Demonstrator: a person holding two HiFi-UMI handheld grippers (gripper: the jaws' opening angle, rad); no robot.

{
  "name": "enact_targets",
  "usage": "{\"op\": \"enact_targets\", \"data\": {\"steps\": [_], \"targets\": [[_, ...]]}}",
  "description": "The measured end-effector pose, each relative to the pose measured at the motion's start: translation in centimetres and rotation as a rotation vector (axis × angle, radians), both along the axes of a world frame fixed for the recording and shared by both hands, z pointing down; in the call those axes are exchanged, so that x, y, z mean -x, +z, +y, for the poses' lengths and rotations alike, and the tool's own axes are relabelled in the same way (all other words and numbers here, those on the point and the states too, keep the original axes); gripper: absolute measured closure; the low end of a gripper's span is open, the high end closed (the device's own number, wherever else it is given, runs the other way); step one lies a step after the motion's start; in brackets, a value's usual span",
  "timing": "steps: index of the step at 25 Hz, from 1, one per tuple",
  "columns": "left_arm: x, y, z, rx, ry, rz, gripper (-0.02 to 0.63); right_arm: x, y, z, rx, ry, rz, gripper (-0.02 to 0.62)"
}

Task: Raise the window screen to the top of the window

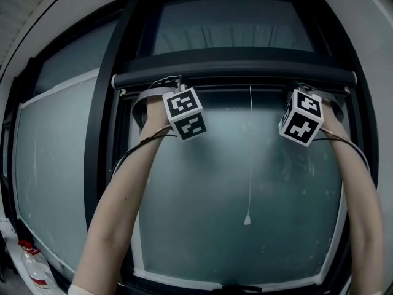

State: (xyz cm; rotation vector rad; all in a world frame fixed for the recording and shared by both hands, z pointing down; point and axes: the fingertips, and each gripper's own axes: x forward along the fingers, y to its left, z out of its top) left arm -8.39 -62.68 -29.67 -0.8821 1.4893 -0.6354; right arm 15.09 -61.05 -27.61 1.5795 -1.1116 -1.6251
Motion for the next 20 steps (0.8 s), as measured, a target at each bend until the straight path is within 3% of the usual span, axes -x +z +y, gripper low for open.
{"op": "enact_targets", "data": {"steps": [5,9,12,16,20], "targets": [[-0.1,1.3,0.4,0.001,0.012,-0.017,0.583,0.6,-0.3,1.0,-0.031,-0.019,-0.001,0.591],[-0.7,3.7,-0.2,0.034,0.1,0.018,0.583,1.3,0.8,1.6,-0.048,-0.039,0.024,0.591],[-1.3,5.9,-0.1,0.068,0.23,0.11,0.583,1.7,2.1,3.0,-0.085,-0.119,-0.009,0.591],[-2.4,9.7,1.5,0.11,0.457,0.308,0.583,2.1,5.2,5.8,-0.105,-0.355,-0.202,0.591],[-3.8,15.1,3.0,0.147,0.599,0.456,0.583,1.3,10.7,7.3,-0.079,-0.53,-0.381,0.591]]}}
